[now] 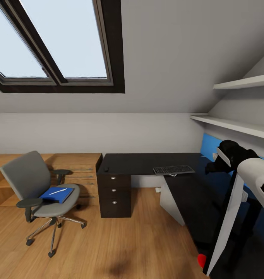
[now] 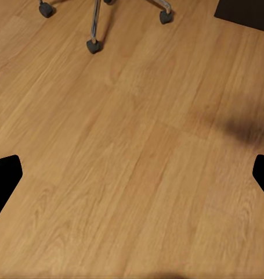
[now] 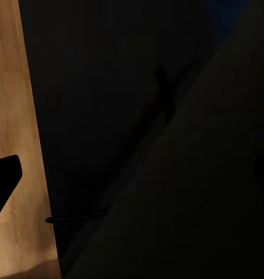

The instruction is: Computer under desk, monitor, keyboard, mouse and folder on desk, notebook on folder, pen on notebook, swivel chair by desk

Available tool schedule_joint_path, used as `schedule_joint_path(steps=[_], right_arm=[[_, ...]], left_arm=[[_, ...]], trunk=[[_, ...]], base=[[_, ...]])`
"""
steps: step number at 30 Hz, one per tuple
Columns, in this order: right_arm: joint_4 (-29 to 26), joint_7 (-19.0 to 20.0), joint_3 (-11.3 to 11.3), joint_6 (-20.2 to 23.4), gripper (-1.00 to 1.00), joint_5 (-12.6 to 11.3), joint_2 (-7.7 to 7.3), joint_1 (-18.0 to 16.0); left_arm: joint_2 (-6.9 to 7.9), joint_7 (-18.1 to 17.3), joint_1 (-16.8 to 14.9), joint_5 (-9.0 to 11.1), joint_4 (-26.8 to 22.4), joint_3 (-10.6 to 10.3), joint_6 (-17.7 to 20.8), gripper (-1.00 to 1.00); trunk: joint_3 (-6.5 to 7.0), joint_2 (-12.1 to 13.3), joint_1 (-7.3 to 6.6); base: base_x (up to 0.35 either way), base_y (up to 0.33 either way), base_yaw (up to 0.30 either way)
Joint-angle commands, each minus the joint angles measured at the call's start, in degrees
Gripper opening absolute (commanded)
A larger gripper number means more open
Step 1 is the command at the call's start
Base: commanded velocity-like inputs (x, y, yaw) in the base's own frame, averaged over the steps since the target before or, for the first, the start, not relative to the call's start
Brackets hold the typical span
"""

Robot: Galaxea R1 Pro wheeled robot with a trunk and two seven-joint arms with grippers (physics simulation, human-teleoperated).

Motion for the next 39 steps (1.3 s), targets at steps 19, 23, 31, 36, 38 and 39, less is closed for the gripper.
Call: schedule_joint_path(steps=[19, 23, 31, 36, 38, 39], right_arm=[[-26.11, -0.03, -1.25, 0.05, 1.00, -0.61, -3.82, -0.05], [-29.51, -0.03, -4.40, 0.43, 1.00, -0.74, -5.02, -0.05], [-37.92, -0.08, -8.69, 0.82, 1.00, -0.77, -7.69, 0.00], [-39.78, -0.01, -8.84, 0.84, 1.00, -1.18, -10.56, 0.26], [-39.88, 0.00, -8.85, 0.84, 1.00, -2.00, -11.40, 0.30], [-39.91, 0.00, -8.86, 0.84, 1.00, -2.70, -11.74, 0.33]], left_arm=[[-0.05, 0.47, -0.03, -0.13, -0.04, -0.57, -0.12, 1.00], [-0.05, 0.57, -0.03, -0.08, -0.04, -0.58, -0.08, 1.00], [-0.05, 0.64, -0.03, -0.06, -0.04, -0.58, 0.21, 1.00], [-0.17, 0.54, -0.03, -0.10, -0.03, -0.63, 0.37, 1.00], [-0.49, 0.50, -0.03, -0.13, -0.03, -0.65, 0.39, 1.00], [-0.74, 0.48, -0.03, -0.13, -0.03, -0.66, 0.40, 1.00]], trunk=[[-0.11, -0.09, 0.02], [-0.11, -0.09, 0.02], [-0.11, -0.09, 0.02], [-0.11, -0.09, 0.02], [-0.11, -0.09, 0.02], [-0.11, -0.09, 0.02]], base=[[-0.002, 0.000, 0.000], [-0.184, -0.044, 0.000], [-0.287, -0.151, 0.000], [-0.223, -0.252, 0.000], [-0.050, -0.328, 0.000], [-0.025, -0.337, 0.000]])
